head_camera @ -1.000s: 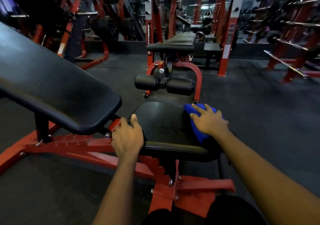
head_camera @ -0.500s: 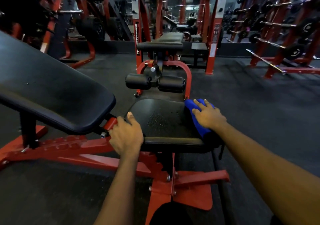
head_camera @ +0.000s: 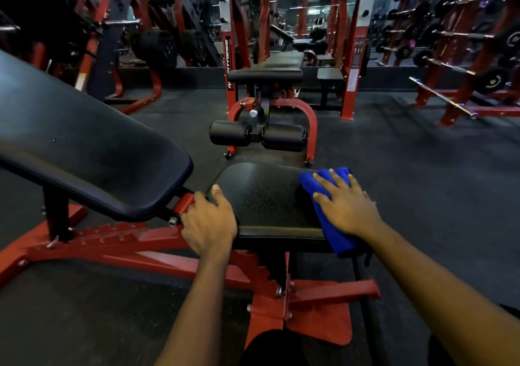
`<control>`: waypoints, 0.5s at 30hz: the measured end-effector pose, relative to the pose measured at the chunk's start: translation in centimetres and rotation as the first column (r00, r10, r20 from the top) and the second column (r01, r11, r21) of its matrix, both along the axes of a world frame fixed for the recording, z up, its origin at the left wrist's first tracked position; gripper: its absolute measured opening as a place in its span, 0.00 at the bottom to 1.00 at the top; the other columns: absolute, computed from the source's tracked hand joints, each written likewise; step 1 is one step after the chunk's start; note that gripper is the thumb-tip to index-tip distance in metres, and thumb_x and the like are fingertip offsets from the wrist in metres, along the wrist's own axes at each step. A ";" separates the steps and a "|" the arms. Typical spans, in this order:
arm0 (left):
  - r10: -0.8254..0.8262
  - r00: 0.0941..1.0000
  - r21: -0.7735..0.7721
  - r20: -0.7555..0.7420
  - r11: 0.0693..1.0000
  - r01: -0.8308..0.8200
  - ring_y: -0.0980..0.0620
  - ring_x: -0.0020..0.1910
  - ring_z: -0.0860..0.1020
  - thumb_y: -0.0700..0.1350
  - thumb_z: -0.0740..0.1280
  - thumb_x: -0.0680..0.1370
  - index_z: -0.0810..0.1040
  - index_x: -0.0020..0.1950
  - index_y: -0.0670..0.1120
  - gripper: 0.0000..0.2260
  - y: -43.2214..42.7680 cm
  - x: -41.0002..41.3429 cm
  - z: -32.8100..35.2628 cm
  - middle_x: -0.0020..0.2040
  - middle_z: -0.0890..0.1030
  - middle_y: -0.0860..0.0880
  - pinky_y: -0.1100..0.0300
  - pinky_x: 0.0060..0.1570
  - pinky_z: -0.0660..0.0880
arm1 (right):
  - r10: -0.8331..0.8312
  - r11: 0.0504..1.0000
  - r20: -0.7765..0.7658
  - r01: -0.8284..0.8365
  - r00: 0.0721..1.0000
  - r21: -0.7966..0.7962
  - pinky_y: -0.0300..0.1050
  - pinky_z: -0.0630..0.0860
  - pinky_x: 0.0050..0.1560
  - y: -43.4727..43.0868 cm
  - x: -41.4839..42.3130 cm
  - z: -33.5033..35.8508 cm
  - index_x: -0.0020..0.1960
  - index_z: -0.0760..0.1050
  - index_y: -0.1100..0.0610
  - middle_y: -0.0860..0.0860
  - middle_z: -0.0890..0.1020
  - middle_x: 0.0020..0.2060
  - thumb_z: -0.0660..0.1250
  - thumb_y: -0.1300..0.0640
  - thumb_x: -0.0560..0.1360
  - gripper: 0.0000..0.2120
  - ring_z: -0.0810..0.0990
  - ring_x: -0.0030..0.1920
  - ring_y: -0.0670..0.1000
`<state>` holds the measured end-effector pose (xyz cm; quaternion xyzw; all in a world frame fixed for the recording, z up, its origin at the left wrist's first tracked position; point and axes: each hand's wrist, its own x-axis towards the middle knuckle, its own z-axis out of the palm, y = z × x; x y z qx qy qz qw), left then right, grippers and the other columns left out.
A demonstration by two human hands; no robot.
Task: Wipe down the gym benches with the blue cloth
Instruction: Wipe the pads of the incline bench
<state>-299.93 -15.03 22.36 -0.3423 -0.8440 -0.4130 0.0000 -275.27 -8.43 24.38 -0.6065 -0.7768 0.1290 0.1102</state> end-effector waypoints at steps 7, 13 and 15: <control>-0.005 1.000 0.006 0.010 1.000 0.005 0.36 0.53 0.77 0.61 0.52 0.81 0.75 0.57 0.44 0.23 -0.3 0.2 0.3 0.51 0.81 0.39 0.44 0.50 0.74 | 0.097 0.986 0.074 -0.085 0.993 -0.142 0.64 0.55 0.75 8.2 -0.9 1.6 0.78 0.47 0.35 0.46 0.50 0.80 0.46 0.35 0.80 0.27 0.53 0.78 0.59; -0.019 1.000 -0.005 0.004 1.000 0.019 0.36 0.54 0.77 0.61 0.51 0.81 0.75 0.57 0.45 0.24 -0.3 0.3 0.1 0.53 0.81 0.39 0.44 0.51 0.73 | 0.165 0.986 0.001 -0.165 0.986 0.010 0.63 0.49 0.76 2.5 1.7 -0.1 0.78 0.49 0.37 0.42 0.48 0.79 0.50 0.41 0.83 0.25 0.46 0.79 0.54; -0.012 1.000 -0.011 0.005 1.000 0.012 0.36 0.54 0.77 0.62 0.50 0.81 0.75 0.58 0.45 0.25 -0.2 0.3 0.1 0.53 0.81 0.39 0.45 0.51 0.73 | 0.170 0.985 0.011 -0.170 0.985 -0.020 0.63 0.48 0.77 3.7 1.6 0.2 0.78 0.50 0.36 0.42 0.48 0.79 0.49 0.42 0.83 0.25 0.45 0.79 0.55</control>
